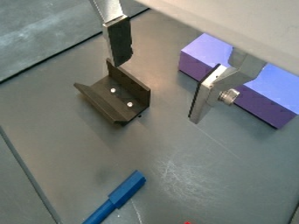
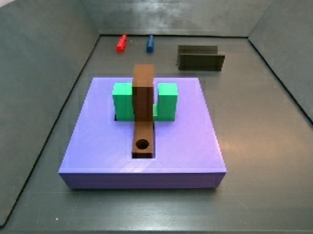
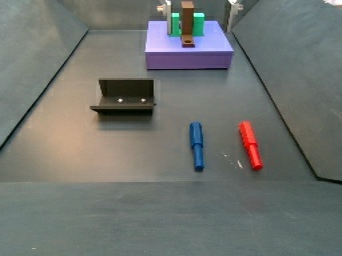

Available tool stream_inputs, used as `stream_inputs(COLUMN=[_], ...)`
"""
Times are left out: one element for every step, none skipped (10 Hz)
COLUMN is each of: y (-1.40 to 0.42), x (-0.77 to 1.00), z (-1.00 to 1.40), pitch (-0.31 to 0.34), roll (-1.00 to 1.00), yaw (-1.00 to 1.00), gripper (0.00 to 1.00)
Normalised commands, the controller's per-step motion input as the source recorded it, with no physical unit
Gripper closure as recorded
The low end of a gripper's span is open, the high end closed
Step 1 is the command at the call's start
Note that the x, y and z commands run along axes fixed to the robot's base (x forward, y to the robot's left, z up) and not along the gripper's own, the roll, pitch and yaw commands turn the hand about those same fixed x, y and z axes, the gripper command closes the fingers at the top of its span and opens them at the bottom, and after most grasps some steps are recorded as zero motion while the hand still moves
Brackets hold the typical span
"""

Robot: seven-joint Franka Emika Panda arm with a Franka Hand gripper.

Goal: Pick up the blue object. Move up. Place the blue object on the fixture. Regrasp the blue object. Move to above the board. Insert the blue object.
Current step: Pick up the blue object.

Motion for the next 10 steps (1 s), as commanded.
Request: stream_inputs(y=[0.0, 0.01, 0.09, 0.12, 0.17, 0.16, 0.12, 0.09, 0.03, 0.0], x=[0.01, 0.09, 0.05, 0.03, 0.0, -0.03, 0.0, 0.0, 0.0, 0.0], z=[-0.07, -0.21, -0.45, -0.45, -0.29, -0.18, -0.07, -0.08, -0.13, -0.09], pitch=[-0.037, 0.0, -0.073, -0.097, -0.071, -0.084, -0.054, -0.066, -0.089, -0.059], roll=[-0.02, -0.01, -0.05, -0.06, -0.1, -0.14, -0.16, -0.18, -0.15, -0.1], yaw=[0.0, -0.07, -0.08, -0.06, -0.03, -0.02, 0.0, 0.0, 0.0, 0.0], gripper=[0.0, 0.0, 0.0, 0.0, 0.0, 0.0, 0.0, 0.0, 0.0, 0.0])
